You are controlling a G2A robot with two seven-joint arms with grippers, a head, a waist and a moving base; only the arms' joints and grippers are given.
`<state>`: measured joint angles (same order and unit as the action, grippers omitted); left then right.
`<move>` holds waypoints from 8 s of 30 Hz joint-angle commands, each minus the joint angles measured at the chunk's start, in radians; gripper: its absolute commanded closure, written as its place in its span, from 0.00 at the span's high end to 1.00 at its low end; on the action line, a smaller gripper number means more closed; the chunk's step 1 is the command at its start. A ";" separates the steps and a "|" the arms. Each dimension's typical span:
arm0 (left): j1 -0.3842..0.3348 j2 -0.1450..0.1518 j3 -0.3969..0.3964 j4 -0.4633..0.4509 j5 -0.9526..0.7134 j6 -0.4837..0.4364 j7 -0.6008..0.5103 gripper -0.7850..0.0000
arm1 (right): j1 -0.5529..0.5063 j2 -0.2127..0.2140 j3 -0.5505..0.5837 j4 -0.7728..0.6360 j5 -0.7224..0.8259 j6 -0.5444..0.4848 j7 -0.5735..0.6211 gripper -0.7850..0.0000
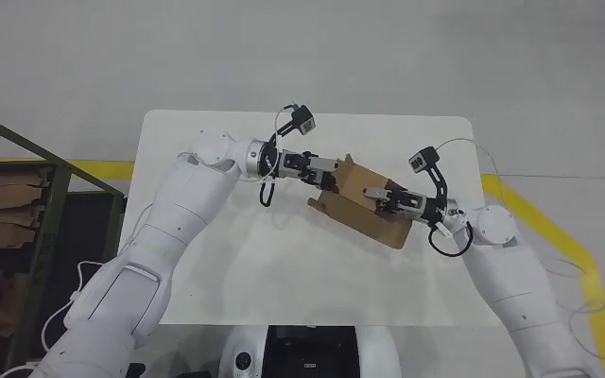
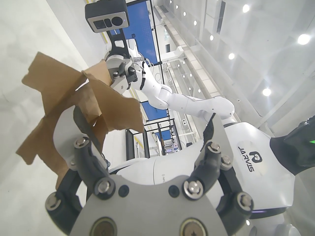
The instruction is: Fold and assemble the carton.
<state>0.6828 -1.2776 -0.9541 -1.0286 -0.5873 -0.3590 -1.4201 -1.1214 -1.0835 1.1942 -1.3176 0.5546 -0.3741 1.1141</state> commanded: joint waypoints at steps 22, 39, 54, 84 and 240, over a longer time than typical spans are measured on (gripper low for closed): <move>-0.015 -0.019 0.038 0.013 -0.016 0.007 -0.005 1.00 | -0.028 0.002 0.057 -0.051 -0.029 -0.002 -0.154 0.00; -0.032 -0.032 0.053 0.054 -0.028 -0.002 -0.016 1.00 | -0.058 -0.001 0.050 -0.139 -0.011 0.008 -0.134 0.00; -0.033 -0.036 0.047 0.060 -0.036 -0.008 -0.023 1.00 | -0.041 -0.012 0.005 -0.143 -0.042 0.019 -0.140 0.00; -0.010 -0.027 0.007 0.063 -0.036 -0.008 -0.033 1.00 | -0.036 -0.003 0.071 -0.094 -0.062 -0.010 -0.110 0.00; 0.080 0.017 -0.049 -0.144 -0.011 0.045 0.005 1.00 | 0.070 0.045 -0.101 0.047 0.184 -0.138 0.161 0.00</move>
<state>0.7625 -1.2606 -1.0048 -1.1717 -0.5973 -0.3152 -1.4136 -1.0526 -1.0374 1.0952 -1.2680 0.7407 -0.5137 1.2726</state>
